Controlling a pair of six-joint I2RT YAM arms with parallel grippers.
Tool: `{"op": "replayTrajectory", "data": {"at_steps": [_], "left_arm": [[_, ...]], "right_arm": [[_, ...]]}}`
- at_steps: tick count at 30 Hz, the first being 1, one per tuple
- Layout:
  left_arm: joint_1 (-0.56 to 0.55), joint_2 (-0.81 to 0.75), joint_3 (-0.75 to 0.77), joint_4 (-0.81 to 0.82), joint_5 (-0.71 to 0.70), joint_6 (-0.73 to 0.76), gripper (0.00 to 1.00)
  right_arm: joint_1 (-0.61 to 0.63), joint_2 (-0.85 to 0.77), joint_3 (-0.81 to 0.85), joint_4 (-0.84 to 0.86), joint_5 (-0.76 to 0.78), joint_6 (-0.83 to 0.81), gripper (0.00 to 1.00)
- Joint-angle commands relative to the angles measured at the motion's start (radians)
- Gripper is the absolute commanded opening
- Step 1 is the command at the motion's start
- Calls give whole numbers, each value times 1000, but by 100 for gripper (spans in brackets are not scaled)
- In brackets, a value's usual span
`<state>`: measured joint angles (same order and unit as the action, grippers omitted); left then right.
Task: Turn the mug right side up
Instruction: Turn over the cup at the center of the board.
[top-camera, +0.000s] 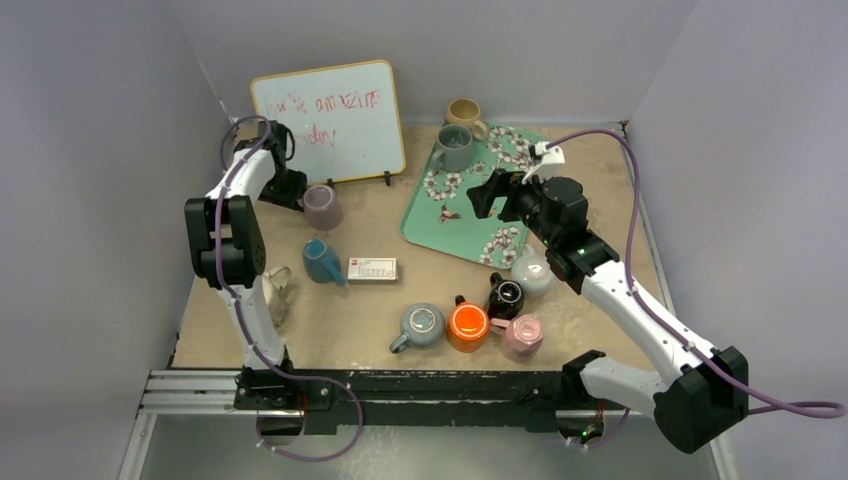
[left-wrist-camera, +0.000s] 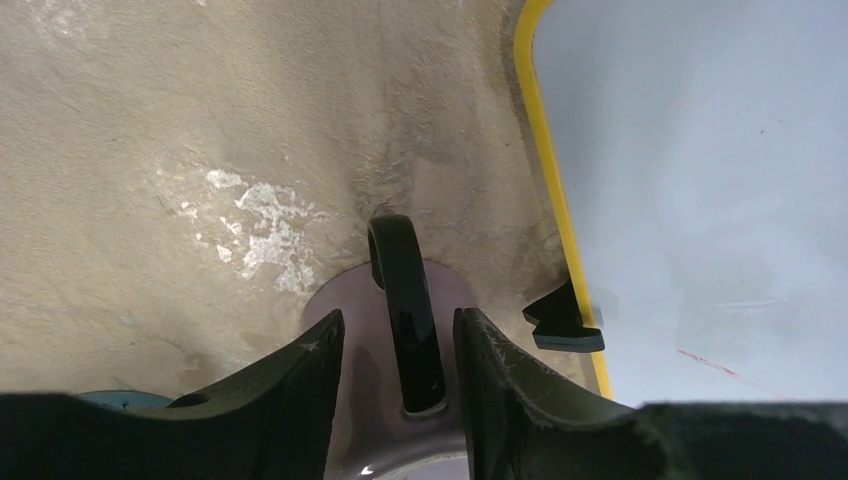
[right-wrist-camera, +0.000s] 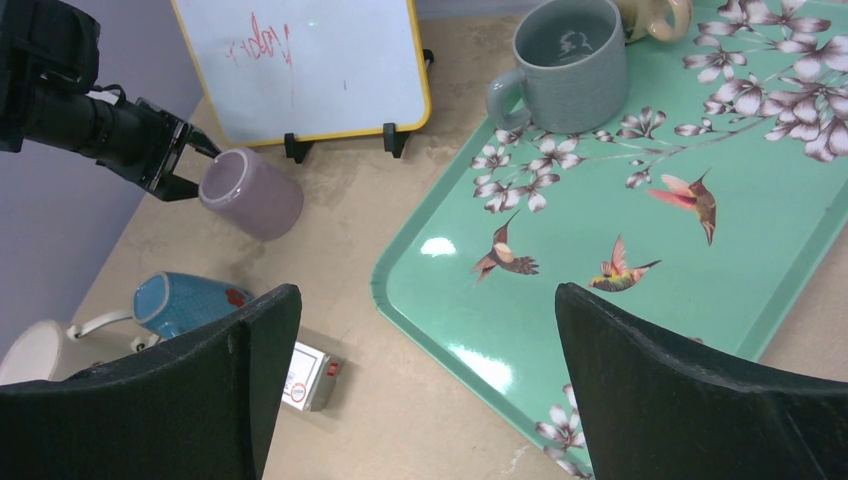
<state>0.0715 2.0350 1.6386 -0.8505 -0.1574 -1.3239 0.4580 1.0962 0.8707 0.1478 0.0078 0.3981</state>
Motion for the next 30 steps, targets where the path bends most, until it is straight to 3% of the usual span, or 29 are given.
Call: {"op": "replayTrajectory", "data": {"at_steps": [1,12,18,25,30], "left_arm": [[3,-18,-5,0,12,7,41],[4,-39,-44,-1,24,1,29],[4,-88,-90,45,43,20,0],[2,-183,-150,161,99,113,0],[3,-270,-262,404,197,230,0]], "right_arm": [[-2,-31,29,31,-5,-16,99],[-2,-42,30,30,-5,-22,99],[-2,-61,18,33,-5,-23,99],[-2,-63,18,15,27,-16,99],[-2,-55,12,29,30,-10,99]]}}
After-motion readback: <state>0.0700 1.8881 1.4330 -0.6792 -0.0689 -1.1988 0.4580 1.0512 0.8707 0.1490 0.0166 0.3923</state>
